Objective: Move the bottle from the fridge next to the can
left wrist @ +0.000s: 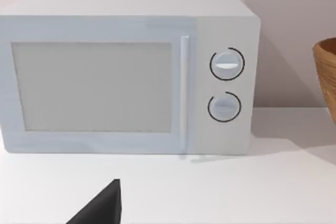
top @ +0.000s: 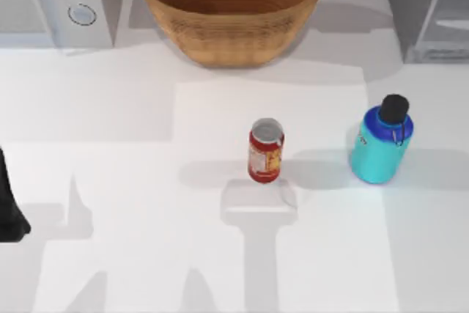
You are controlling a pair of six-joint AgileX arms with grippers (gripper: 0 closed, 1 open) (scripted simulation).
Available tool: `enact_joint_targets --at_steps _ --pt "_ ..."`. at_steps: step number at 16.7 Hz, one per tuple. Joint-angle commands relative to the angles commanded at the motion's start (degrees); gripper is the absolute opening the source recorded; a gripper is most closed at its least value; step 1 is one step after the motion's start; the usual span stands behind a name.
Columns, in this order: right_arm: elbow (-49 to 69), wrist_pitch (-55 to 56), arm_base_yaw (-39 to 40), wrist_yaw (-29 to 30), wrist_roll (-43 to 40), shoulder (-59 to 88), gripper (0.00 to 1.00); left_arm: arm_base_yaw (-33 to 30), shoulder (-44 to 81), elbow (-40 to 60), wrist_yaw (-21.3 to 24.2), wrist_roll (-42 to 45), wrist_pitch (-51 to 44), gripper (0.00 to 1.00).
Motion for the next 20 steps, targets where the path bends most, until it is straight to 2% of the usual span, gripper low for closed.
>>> enact_joint_targets --at_steps 4,7,10,16,20 --pt "-0.6 15.0 10.9 2.6 18.3 -0.2 1.0 0.0 0.0 0.0 0.0 0.0 0.0 1.0" --pt "-1.1 22.6 16.8 3.9 26.9 -0.4 1.0 0.0 0.0 0.0 0.0 0.0 0.0 1.0" --pt "-1.4 25.4 19.6 4.3 30.0 -0.8 1.0 0.0 0.0 0.0 0.0 0.0 0.0 1.0" --pt "-1.8 26.3 19.7 4.9 30.6 -1.3 1.0 0.0 0.0 0.0 0.0 0.0 0.0 1.0" --pt "-4.5 31.5 27.3 13.2 37.8 -3.9 1.0 0.0 0.0 0.0 0.0 0.0 0.0 1.0"
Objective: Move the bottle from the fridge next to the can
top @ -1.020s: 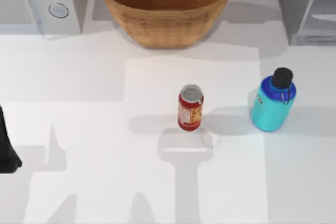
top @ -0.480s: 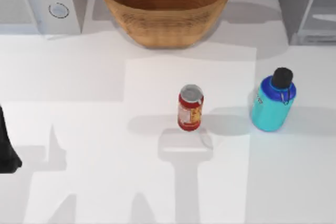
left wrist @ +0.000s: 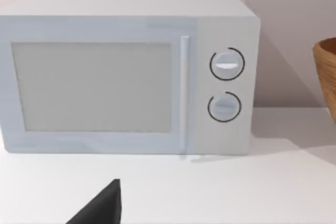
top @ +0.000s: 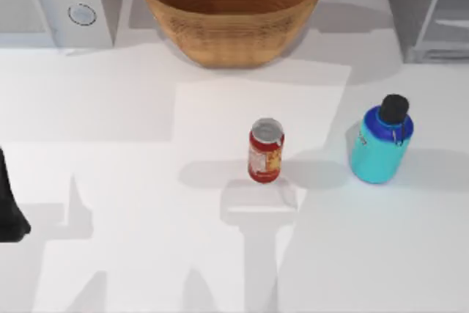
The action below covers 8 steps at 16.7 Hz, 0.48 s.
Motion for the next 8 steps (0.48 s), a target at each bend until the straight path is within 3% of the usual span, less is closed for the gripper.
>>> enact_joint_targets --at_steps 8 --pt "-8.2 8.8 33.5 21.4 18.8 -4.8 1.0 0.0 0.0 0.0 0.0 0.0 0.0 1.0"
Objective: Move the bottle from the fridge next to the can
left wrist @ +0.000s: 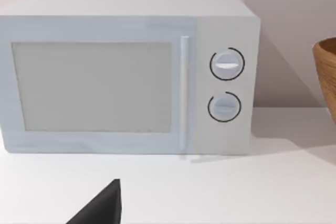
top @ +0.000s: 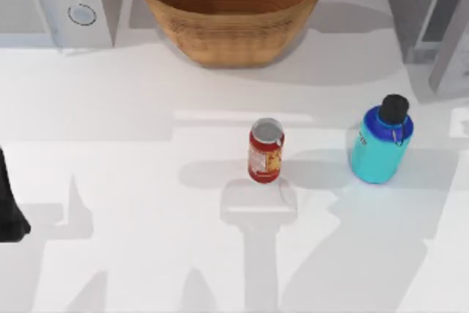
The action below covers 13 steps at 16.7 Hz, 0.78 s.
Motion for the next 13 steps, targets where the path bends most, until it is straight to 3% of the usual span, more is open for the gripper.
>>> enact_joint_targets --at_steps 5,13 --pt "-6.0 5.7 10.2 10.6 9.3 -3.8 1.0 0.0 0.0 0.0 0.0 0.0 0.0 1.0" --pt "-4.3 5.4 9.5 11.4 9.4 -1.8 1.0 0.0 0.0 0.0 0.0 0.0 0.0 1.0"
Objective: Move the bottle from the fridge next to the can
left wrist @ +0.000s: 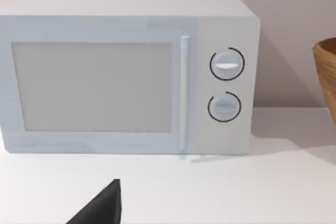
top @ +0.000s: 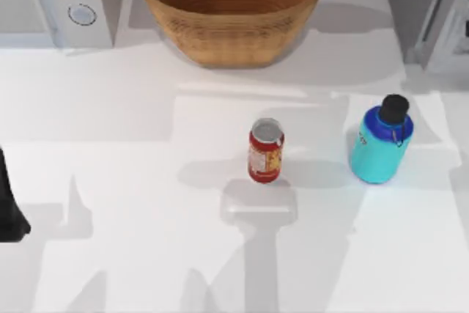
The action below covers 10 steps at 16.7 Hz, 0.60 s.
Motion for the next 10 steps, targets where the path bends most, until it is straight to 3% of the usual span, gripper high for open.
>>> enact_joint_targets --at_steps 10 --pt "22.7 -4.7 0.2 0.3 0.1 17.8 1.0 0.0 0.0 0.0 0.0 0.0 0.0 1.0"
